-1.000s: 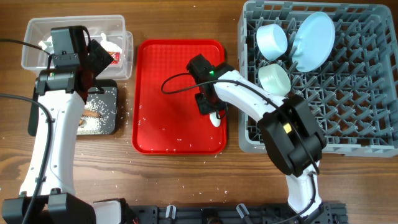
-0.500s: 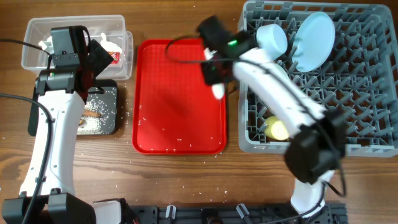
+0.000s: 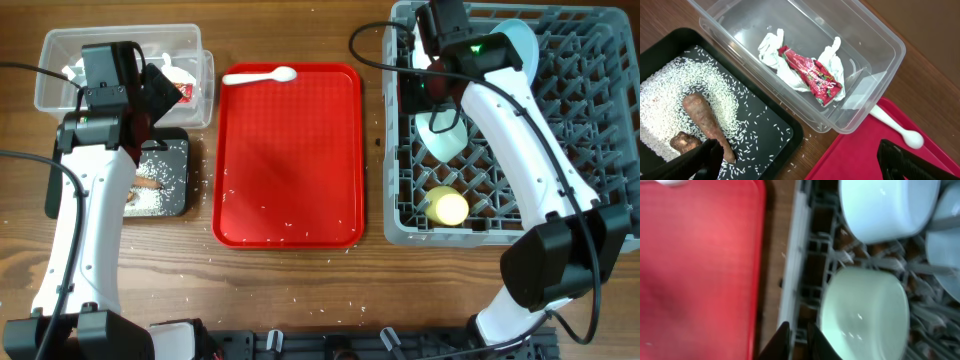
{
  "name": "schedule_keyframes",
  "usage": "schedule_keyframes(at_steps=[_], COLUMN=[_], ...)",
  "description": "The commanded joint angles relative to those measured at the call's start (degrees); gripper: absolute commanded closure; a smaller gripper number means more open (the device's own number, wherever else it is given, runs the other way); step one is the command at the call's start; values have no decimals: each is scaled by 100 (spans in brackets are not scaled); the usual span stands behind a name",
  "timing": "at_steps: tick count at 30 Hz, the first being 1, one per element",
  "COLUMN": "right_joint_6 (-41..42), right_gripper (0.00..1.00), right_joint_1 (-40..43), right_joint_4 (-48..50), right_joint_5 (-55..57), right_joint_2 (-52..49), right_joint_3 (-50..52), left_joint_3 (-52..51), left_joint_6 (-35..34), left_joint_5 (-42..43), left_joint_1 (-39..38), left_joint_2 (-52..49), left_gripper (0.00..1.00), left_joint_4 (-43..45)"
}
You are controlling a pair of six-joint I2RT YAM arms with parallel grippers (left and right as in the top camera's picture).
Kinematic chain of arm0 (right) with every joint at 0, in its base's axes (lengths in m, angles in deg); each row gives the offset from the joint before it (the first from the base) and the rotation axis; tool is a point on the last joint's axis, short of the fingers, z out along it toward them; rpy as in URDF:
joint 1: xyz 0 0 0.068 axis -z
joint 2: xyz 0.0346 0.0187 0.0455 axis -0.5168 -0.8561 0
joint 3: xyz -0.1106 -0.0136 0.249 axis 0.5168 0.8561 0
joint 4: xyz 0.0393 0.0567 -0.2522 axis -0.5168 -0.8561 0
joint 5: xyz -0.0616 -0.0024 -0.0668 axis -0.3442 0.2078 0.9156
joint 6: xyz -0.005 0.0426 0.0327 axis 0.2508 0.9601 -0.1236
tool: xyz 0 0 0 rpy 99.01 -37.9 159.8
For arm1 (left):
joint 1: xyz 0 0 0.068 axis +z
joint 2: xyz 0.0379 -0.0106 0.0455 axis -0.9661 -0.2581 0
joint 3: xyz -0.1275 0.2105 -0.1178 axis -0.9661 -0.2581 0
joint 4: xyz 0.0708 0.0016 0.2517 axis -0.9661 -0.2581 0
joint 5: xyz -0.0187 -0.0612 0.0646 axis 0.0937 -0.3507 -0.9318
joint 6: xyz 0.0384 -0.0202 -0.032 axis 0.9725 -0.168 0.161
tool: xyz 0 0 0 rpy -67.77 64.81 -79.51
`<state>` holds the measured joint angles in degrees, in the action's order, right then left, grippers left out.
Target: Sort waste into correct bins and load items into the dishwasher rack
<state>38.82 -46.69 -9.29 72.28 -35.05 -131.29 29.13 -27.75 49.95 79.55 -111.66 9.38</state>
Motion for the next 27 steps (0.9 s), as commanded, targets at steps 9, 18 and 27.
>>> schedule_keyframes(at_steps=[9, 18, 27], right_joint_6=[1414, -319, -595], right_gripper=[39, 32, 30], right_joint_1=[-1290, -1864, -1989], right_joint_4=[2704, 2181, 3211], right_joint_5=[-861, 791, 1276], right_joint_2=[-837, -2973, -3978], right_joint_3=[-4, -2570, -2861], left_joint_3=[90, 90, 90], left_joint_6=[-57, -55, -57], left_joint_5=[-92, -92, -92], left_joint_1=[11, 11, 11], left_joint_2=[111, 111, 111], left_gripper=[0, 0, 0], left_joint_4=[0, 0, 0])
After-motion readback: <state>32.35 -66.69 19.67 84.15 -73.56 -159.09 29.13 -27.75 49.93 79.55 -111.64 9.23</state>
